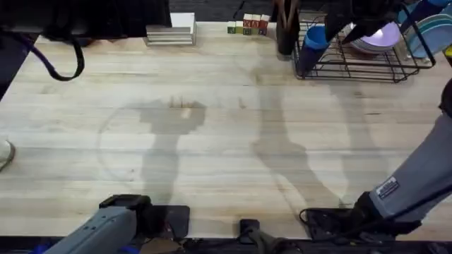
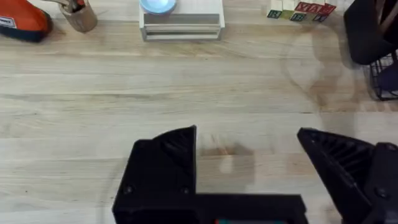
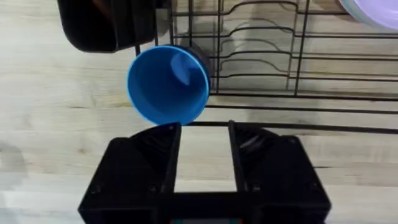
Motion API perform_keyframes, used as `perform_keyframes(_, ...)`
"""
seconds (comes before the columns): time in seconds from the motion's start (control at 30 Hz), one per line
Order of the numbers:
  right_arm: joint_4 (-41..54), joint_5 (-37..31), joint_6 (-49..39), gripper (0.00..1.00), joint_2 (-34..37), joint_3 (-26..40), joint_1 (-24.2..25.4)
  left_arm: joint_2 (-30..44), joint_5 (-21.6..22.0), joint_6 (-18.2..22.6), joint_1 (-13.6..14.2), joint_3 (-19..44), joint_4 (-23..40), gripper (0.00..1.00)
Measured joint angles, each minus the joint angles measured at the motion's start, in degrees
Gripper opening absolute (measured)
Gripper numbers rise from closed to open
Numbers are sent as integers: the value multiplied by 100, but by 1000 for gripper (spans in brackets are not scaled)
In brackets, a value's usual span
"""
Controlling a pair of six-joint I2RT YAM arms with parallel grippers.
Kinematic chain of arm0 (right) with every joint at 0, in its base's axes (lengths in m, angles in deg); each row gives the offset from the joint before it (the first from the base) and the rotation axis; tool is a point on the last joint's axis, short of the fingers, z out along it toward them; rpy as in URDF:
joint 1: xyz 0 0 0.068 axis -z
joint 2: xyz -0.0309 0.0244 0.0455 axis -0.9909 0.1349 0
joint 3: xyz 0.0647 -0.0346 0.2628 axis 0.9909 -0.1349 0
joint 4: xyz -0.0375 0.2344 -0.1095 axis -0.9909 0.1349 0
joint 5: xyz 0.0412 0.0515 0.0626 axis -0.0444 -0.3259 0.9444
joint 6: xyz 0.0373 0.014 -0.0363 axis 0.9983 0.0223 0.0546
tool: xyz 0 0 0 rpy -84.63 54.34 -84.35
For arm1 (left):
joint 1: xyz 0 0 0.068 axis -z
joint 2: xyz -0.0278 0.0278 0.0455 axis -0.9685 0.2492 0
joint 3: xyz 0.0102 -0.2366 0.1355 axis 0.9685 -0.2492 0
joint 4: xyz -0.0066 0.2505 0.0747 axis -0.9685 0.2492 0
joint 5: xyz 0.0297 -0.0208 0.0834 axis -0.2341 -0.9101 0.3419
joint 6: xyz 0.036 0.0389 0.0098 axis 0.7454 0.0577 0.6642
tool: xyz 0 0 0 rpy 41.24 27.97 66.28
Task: Pick up the cup on the table and put them onto the rack.
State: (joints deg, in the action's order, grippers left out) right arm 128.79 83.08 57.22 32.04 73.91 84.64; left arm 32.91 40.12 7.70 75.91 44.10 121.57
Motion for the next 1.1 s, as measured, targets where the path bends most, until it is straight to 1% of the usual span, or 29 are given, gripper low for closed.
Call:
perform_keyframes(0.17,29,0,-2,507,-134,-3,0,2,0,0,0,0,0,993)
perform_keyframes(0.3,85,0,-1,578,-559,-11,0,1,0,2,0,0,1,993)
perform_keyframes(0.33,94,0,-1,613,-714,-11,0,2,0,0,0,0,0,994)
perform_keyframes(0.43,159,0,-1,765,-1218,-11,0,0,0,0,0,0,1,994)
perform_keyframes(0.53,177,0,-23,976,-1739,-11,0,1,0,1,0,0,2,994)
perform_keyframes(0.6,188,2,-23,995,-2075,-11,0,2,0,0,0,0,0,994)
perform_keyframes(0.73,316,0,-126,996,-2616,-11,0,0,0,0,0,0,0,994)
perform_keyframes(0.93,341,0,-198,997,-3130,-56,0,2,0,0,0,0,0,993)
perform_keyframes(1.03,249,0,-280,997,-3405,-337,0,2,0,0,0,0,0,993)
perform_keyframes(1.1,102,0,-327,997,-3658,-727,0,1,0,1,0,0,0,993)
